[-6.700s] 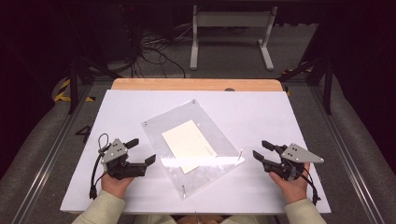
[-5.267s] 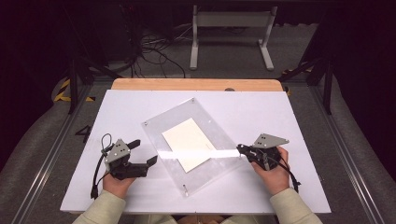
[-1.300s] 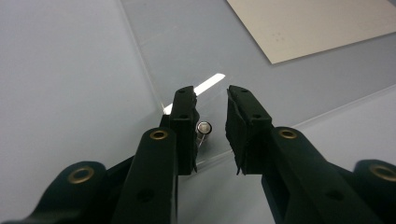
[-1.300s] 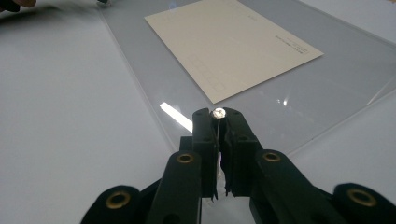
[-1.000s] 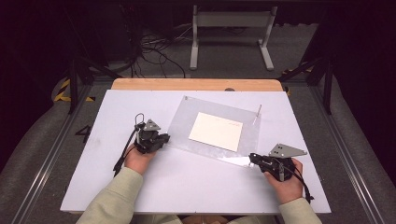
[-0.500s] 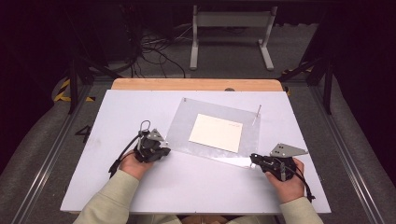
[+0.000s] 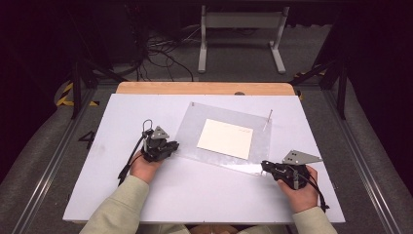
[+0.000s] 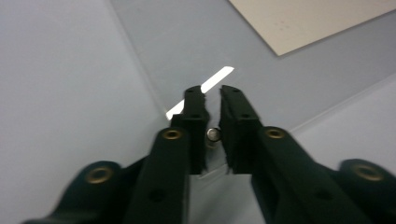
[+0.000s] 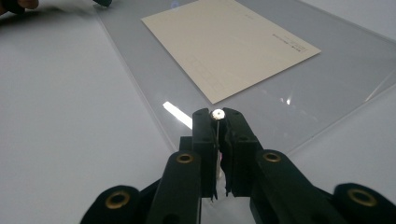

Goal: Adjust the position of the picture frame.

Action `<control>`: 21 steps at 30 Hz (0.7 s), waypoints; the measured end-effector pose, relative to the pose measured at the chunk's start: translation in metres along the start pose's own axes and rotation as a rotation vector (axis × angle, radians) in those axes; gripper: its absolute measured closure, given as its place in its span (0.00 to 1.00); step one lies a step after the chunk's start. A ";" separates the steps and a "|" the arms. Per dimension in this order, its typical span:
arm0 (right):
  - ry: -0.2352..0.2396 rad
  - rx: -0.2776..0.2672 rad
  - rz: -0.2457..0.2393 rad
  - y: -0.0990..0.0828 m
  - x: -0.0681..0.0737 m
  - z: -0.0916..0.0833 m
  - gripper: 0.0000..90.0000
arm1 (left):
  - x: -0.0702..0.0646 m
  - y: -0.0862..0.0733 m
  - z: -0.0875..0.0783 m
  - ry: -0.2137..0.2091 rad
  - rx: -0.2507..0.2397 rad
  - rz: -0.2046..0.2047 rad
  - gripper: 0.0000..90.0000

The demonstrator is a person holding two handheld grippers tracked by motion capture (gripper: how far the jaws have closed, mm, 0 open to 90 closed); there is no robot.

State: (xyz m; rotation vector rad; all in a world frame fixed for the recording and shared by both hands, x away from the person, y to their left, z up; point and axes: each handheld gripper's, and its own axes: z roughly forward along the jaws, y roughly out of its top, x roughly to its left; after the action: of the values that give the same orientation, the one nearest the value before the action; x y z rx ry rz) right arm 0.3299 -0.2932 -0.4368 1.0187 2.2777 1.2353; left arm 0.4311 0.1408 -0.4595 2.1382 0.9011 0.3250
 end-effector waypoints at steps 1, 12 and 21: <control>0.000 0.000 0.000 0.000 0.000 0.000 0.93 | -0.001 0.000 0.000 0.003 0.007 0.002 0.93; -0.008 0.010 0.014 -0.001 -0.004 -0.005 0.93 | -0.024 -0.004 -0.022 -0.094 0.157 0.116 0.94; 0.001 0.011 0.014 -0.002 -0.004 -0.006 0.93 | -0.058 -0.011 -0.040 -0.144 0.113 0.202 0.99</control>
State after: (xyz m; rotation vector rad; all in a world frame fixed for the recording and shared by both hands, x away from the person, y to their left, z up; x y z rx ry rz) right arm 0.3285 -0.3006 -0.4349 1.0399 2.2838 1.2304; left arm 0.3640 0.1280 -0.4373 2.3300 0.6357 0.2213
